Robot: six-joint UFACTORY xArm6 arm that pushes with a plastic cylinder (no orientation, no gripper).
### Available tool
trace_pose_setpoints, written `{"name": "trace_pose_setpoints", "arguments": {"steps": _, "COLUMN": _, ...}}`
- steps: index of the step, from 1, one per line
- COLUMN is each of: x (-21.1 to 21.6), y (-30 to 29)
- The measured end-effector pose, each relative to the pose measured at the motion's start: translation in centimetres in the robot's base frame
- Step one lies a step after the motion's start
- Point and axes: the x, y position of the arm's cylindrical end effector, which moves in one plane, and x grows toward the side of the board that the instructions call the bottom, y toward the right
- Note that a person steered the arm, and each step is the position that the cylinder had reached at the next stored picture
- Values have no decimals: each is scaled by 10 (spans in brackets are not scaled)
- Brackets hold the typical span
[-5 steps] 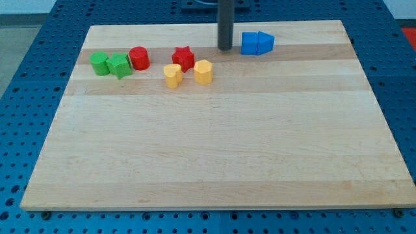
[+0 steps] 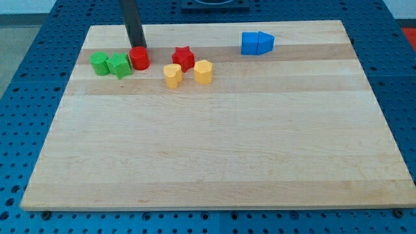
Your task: Push the red blocks to the bottom of the blue blocks
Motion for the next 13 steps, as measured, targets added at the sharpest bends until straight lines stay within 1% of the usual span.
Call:
{"name": "trace_pose_setpoints", "arguments": {"steps": 1, "x": 13, "y": -16}}
{"name": "trace_pose_setpoints", "arguments": {"steps": 2, "x": 17, "y": -32}}
{"name": "trace_pose_setpoints", "arguments": {"steps": 4, "x": 33, "y": -31}}
{"name": "trace_pose_setpoints", "arguments": {"steps": 5, "x": 33, "y": -7}}
{"name": "trace_pose_setpoints", "arguments": {"steps": 8, "x": 39, "y": 102}}
{"name": "trace_pose_setpoints", "arguments": {"steps": 10, "x": 39, "y": 143}}
{"name": "trace_pose_setpoints", "arguments": {"steps": 12, "x": 39, "y": 199}}
{"name": "trace_pose_setpoints", "arguments": {"steps": 13, "x": 39, "y": 203}}
